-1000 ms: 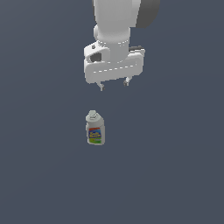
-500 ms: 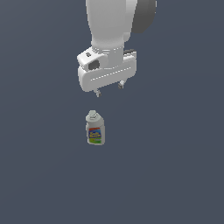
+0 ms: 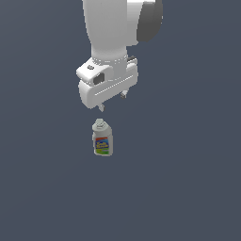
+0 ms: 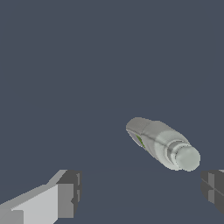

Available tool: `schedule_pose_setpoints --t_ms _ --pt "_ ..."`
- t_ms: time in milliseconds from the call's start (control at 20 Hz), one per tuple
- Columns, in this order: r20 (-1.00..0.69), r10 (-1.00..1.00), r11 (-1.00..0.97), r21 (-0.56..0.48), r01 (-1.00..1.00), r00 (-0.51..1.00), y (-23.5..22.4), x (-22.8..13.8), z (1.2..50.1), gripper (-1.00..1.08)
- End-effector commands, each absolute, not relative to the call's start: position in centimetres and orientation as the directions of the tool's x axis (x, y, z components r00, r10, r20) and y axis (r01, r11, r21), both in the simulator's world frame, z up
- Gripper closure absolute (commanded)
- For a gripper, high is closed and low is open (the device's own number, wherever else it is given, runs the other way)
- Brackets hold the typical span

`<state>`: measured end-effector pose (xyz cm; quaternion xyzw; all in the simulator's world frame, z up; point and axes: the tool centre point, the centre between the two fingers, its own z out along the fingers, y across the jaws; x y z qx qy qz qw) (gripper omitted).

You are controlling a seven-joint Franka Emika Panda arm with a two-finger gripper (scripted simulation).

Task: Pick up the object and move it to a goal position.

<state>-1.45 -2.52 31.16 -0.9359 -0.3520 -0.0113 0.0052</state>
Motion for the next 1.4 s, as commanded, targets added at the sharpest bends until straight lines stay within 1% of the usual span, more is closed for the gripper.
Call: schedule_pose_setpoints --t_ms 0,750,1050,1350 --pt "0.023 0.702 -0.712 0.000 0.702 0.712 -3.0 -1.0 30.9 -0.92" --pt "0.010 0.901 -0.433 0.004 0.901 0.433 -5.8 1.3 29.4 -0.92" --pt "0.005 0.950 -0.313 0.003 0.950 0.313 -6.9 2.0 28.8 -0.92" --pt "0.002 0.974 -0.225 0.001 0.974 0.225 -7.7 2.6 28.3 -0.92"
